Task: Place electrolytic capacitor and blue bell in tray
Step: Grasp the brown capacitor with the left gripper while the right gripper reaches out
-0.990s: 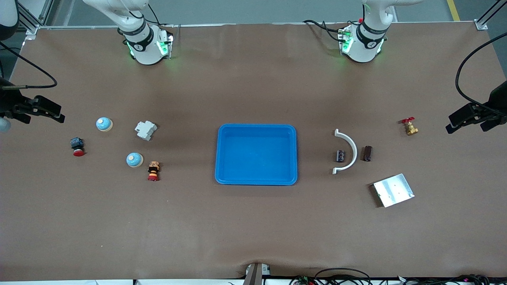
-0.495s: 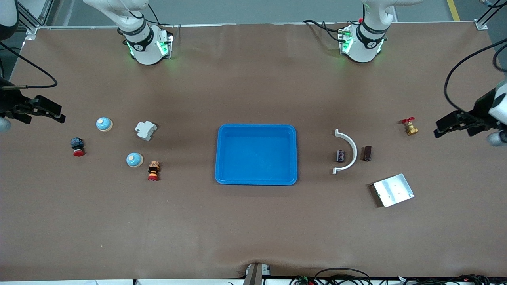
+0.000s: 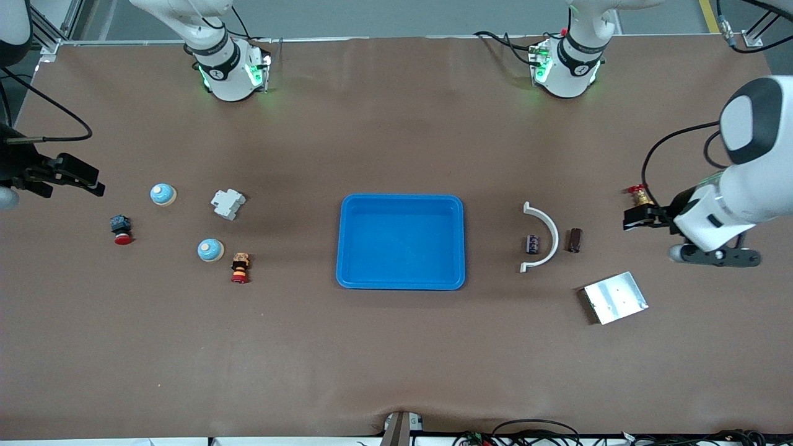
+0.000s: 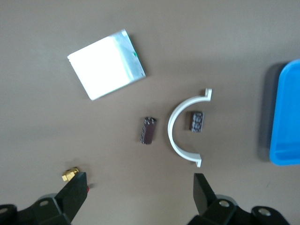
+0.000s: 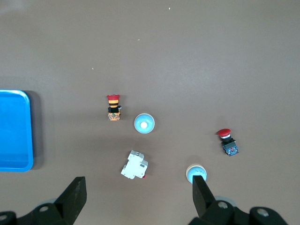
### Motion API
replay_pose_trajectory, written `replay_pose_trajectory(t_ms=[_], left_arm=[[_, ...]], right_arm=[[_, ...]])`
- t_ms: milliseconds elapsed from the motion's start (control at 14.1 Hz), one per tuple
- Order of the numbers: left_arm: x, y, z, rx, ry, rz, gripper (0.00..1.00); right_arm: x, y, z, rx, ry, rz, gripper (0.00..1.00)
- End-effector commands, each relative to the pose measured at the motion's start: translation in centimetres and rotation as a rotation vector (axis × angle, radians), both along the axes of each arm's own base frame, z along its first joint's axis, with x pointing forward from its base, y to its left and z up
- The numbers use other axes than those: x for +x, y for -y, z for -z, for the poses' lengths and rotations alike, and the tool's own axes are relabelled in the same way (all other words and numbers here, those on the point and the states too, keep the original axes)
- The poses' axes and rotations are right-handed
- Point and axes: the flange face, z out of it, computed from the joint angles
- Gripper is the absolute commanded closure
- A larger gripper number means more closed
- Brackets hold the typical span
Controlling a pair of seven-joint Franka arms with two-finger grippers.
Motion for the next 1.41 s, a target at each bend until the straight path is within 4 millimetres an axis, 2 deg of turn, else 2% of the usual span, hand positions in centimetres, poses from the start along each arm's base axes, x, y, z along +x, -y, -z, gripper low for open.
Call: replay_pose_trajectory(t_ms=[0,424,565,707,990,1343], left_arm=[[-1.2,0.1,2.9,0.007,-0.02,0.038,0.0],[-3.6,-0.2,11.5,0.057,0.031,0.092,0.0],[-4.5,0.2,14.1,0.055,0.067,0.103,0.0],[-5.3,0.6,17.6,0.046,0.062,0.147,0.0],[-5.6,0.0,21.4,0.025,0.031,0.268,0.0],[-5.3,-0.2,25.0,0.019,0.054,0.279,0.0]], right_arm=[[-0.7,0.2,-0.2,0.013,0.01,0.016,0.0],[-0.9,0.1,0.3,0.013,0.001,0.015,0.0],[-0.9,-0.3,0.3,0.013,-0.001,0.01,0.0],[-1.0,-0.6,1.1,0.013,-0.018,0.006,0.0],[-1.1,-1.5,3.5,0.015,-0.041,-0.009,0.0],[-1.1,-1.7,3.9,0.021,-0.045,-0.011,0.0]])
